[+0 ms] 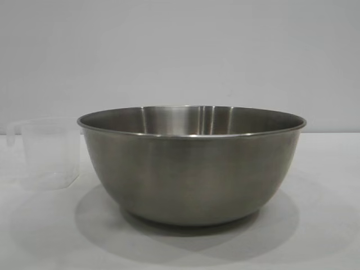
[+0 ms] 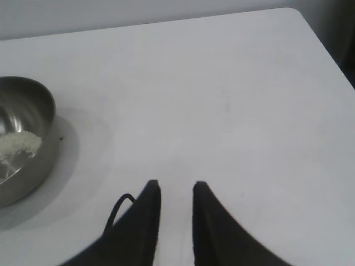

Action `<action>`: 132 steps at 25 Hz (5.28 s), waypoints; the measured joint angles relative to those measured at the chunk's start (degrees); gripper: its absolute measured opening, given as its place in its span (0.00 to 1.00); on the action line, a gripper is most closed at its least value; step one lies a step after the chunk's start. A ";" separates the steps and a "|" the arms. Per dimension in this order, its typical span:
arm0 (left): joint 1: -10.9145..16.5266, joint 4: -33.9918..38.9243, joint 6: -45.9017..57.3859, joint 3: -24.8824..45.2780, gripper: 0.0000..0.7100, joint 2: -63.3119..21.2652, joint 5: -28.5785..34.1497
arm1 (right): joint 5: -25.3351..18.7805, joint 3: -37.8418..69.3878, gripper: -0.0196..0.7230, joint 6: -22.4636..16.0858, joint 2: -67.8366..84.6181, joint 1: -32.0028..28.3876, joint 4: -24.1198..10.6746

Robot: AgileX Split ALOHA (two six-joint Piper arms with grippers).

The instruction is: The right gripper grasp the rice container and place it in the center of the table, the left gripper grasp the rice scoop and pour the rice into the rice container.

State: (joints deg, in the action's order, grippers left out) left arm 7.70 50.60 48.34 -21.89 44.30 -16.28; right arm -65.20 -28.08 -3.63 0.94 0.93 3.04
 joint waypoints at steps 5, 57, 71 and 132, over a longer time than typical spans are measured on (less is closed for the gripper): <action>-0.02 22.69 22.96 0.11 0.26 -12.47 4.29 | 0.00 0.00 0.22 0.00 0.00 0.00 0.12; -6.20 -54.78 -52.82 -7.29 0.30 -44.07 73.12 | 0.00 0.00 0.22 0.00 0.00 0.00 0.44; -6.20 -56.40 -55.11 -6.37 0.30 -45.30 80.38 | 0.00 0.00 0.22 0.00 0.00 0.00 0.44; -6.20 -56.99 -55.33 -6.29 0.30 -45.30 80.50 | 0.00 0.00 0.22 1.67 0.00 0.00 0.44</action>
State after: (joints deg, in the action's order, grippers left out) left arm 1.49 -6.39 -6.99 -28.18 -1.00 64.22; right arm -65.20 -28.08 -1.96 0.94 0.93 3.48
